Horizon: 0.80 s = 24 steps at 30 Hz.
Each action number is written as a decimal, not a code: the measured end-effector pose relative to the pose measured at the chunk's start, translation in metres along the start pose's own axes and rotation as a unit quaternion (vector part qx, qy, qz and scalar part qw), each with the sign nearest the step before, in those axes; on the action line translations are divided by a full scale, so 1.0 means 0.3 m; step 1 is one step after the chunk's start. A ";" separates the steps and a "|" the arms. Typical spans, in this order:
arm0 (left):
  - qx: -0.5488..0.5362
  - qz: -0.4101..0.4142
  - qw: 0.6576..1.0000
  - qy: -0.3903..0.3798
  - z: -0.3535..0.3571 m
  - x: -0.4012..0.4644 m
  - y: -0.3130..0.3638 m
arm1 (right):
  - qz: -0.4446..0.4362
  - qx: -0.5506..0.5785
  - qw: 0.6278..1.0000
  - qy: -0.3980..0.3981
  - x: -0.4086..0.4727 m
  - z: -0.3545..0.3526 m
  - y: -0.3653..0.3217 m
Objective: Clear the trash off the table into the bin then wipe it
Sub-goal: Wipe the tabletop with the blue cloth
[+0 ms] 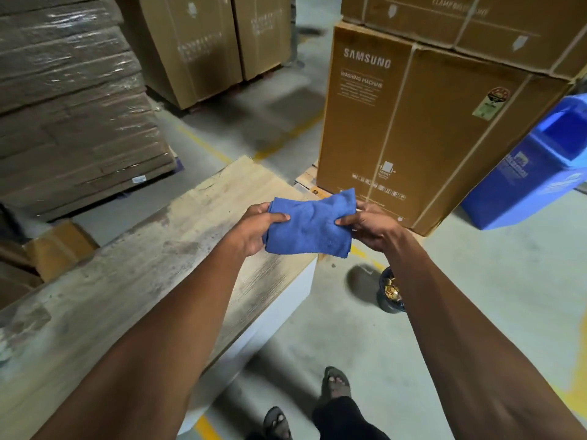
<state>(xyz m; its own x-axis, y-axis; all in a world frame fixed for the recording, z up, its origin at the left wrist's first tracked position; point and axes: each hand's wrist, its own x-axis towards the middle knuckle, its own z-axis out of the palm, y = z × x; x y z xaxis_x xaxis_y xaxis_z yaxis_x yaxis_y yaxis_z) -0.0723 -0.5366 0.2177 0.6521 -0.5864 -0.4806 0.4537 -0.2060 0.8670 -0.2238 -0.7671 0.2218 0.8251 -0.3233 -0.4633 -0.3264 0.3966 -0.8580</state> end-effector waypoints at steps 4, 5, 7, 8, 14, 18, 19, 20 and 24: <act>0.024 0.019 1.000 -0.005 0.050 0.075 0.080 | -0.090 -0.058 0.994 0.033 0.080 -0.076 -0.055; 0.030 0.036 0.999 -0.006 0.068 0.098 0.105 | -0.121 -0.064 0.990 0.032 0.096 -0.095 -0.081; 0.032 0.084 0.996 0.004 0.108 0.138 0.154 | -0.173 -0.067 0.982 0.041 0.117 -0.129 -0.144; 0.032 0.109 0.993 0.012 0.132 0.154 0.178 | -0.186 -0.070 0.979 0.045 0.124 -0.146 -0.174; 0.079 0.181 0.977 0.079 0.260 0.240 0.274 | -0.280 -0.137 0.950 0.033 0.204 -0.291 -0.318; 0.091 0.186 0.971 0.115 0.323 0.306 0.287 | -0.242 -0.111 0.964 -0.004 0.265 -0.369 -0.363; 0.095 0.184 0.972 0.115 0.333 0.326 0.290 | -0.238 -0.109 0.965 -0.014 0.280 -0.390 -0.372; 0.098 0.179 0.972 0.113 0.341 0.344 0.293 | -0.234 -0.107 0.966 -0.023 0.292 -0.408 -0.378; 0.104 0.158 0.977 0.098 0.368 0.417 0.303 | -0.205 -0.082 0.974 -0.058 0.333 -0.475 -0.408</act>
<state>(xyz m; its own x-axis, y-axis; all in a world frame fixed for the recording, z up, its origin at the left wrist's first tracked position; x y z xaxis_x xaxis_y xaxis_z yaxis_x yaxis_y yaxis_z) -0.0166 -0.7153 0.2511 0.8530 -0.4885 -0.1837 0.0914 -0.2067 0.9741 -0.1671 -0.9704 0.2488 0.9450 -0.3223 -0.0551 -0.0207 0.1092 -0.9938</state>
